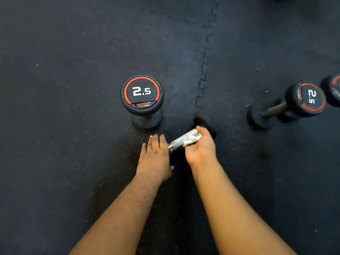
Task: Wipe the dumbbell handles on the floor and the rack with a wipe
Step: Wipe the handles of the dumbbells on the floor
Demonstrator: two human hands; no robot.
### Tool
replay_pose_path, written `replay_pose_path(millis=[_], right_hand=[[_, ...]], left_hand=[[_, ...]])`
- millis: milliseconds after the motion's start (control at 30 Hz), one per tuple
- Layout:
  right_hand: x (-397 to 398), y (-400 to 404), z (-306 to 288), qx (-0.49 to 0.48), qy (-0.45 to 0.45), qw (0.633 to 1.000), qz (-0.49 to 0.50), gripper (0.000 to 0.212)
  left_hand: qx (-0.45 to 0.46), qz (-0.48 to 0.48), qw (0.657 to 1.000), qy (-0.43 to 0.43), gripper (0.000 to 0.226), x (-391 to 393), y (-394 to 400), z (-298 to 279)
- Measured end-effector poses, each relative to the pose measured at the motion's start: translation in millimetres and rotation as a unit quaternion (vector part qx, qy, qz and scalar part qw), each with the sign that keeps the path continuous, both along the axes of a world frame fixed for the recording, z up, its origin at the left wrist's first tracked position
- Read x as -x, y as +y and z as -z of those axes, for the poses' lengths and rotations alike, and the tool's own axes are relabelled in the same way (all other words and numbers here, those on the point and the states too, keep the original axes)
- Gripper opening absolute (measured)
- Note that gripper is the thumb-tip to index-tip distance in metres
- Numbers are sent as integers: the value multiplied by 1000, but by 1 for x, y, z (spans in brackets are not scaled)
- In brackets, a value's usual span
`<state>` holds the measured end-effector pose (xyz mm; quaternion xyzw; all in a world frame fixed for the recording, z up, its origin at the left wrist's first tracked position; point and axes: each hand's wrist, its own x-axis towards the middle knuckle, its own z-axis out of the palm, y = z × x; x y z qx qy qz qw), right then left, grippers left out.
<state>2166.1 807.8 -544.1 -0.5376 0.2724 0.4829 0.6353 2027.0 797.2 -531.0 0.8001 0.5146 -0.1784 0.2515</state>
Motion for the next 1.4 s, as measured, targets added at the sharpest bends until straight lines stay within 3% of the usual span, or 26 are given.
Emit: replay_pose_path(millis=[200, 367, 500, 667, 800, 900, 967, 1033, 1133, 1200, 1333, 1400], right_hand=[[-18, 7, 16, 7, 16, 996, -83, 11], [-16, -1, 10, -3, -11, 1000, 8, 6], [-14, 4, 14, -10, 14, 999, -52, 16], [9, -9, 14, 16, -28, 995, -98, 7], [27, -21, 15, 25, -3, 977, -210, 21], [3, -11, 24, -30, 29, 989, -143, 26], [2, -13, 27, -34, -11, 992, -118, 16], [21, -28, 26, -16, -66, 977, -204, 19], [42, -55, 25, 50, -158, 923, -348, 22], [39, -61, 19, 95, -259, 861, -427, 21], [25, -59, -18, 150, -507, 610, -590, 25], [19, -48, -32, 131, -611, 542, -561, 17]], left_hand=[[-3, -6, 1000, -1, 116, 0, 0, -2], [-3, 1, 1000, 4, 117, -1, 0, 1], [0, -2, 1000, 1, 116, -2, -1, 0], [3, -4, 1000, -3, 115, 0, -2, 0], [14, -6, 1000, -8, 114, 0, 1, -4], [9, -12, 1000, -9, 117, 0, 5, -3], [12, -14, 1000, -12, 117, 1, 6, -3], [12, -12, 1000, -11, 117, 1, 6, -4], [10, -12, 1000, -11, 117, 1, 5, -3], [8, -13, 1000, -11, 114, 1, 5, -2], [10, -18, 1000, -14, 116, 1, 7, 0], [18, -16, 1000, -13, 121, 1, 6, 0]])
